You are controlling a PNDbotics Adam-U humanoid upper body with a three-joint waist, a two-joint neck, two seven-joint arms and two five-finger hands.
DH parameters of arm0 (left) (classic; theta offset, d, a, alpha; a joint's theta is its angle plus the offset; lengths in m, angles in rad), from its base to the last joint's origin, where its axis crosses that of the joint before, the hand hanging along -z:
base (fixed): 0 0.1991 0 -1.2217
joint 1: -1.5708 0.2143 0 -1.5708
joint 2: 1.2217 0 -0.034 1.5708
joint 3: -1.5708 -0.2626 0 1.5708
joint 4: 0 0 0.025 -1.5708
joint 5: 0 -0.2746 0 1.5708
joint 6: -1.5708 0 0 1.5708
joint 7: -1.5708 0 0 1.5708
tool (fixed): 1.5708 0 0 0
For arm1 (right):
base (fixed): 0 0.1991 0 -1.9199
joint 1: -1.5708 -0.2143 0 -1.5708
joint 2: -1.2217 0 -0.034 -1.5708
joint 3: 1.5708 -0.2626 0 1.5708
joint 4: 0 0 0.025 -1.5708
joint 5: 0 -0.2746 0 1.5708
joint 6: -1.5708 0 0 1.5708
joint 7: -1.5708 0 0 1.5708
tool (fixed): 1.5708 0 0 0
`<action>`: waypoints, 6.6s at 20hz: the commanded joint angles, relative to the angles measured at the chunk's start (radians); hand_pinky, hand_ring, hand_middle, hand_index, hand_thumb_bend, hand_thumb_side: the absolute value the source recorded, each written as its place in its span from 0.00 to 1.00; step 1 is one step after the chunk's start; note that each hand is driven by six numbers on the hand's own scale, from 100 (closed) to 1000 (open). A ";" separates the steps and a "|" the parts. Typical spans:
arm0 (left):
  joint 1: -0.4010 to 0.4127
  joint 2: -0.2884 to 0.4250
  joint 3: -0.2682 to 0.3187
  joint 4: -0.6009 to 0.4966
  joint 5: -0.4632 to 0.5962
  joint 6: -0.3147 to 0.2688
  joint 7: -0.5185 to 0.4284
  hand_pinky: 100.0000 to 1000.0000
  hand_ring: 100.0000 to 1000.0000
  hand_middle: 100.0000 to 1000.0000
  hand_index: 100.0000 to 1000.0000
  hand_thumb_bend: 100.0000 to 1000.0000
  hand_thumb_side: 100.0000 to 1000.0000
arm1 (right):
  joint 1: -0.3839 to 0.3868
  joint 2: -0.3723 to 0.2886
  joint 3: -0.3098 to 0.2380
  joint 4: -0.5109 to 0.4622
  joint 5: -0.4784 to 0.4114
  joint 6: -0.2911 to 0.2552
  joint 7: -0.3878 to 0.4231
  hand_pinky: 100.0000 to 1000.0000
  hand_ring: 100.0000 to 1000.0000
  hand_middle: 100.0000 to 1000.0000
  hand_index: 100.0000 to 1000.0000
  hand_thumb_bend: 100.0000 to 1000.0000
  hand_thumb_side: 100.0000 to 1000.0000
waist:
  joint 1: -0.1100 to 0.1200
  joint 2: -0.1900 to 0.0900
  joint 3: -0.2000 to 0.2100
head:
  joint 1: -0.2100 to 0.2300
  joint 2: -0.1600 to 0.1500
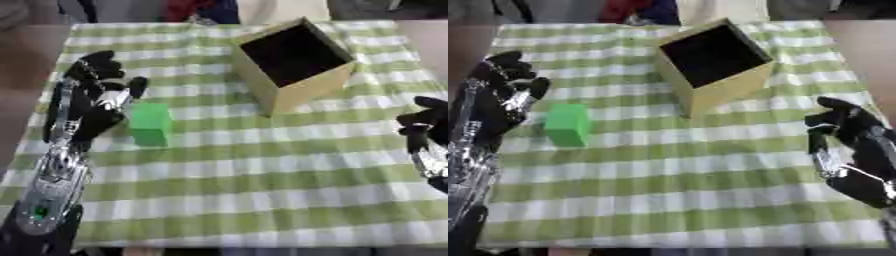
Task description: Pick up objects on the table and place them in the box.
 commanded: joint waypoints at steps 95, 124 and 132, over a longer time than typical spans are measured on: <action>-0.383 0.374 -0.251 0.472 -0.572 0.020 -0.615 0.48 0.34 0.27 0.49 0.68 0.00 | 0.013 -0.018 0.014 -0.012 -0.008 0.001 0.017 0.68 0.75 0.57 0.87 0.00 0.13 | 0.007 -0.044 -0.033 | -0.011 0.005; -0.804 0.015 -0.199 0.758 -0.756 0.017 -0.321 0.47 0.32 0.22 0.47 0.66 0.00 | -0.019 -0.004 0.077 -0.012 -0.042 0.003 0.082 0.68 0.75 0.57 0.87 0.00 0.14 | -0.007 -0.035 -0.112 | 0.045 -0.031; -0.837 -0.086 -0.132 0.924 -0.854 0.023 -0.133 0.54 0.47 0.40 0.63 0.82 0.01 | -0.034 0.004 0.097 -0.010 -0.049 0.006 0.107 0.68 0.75 0.57 0.87 0.00 0.15 | -0.004 -0.020 -0.153 | 0.068 -0.046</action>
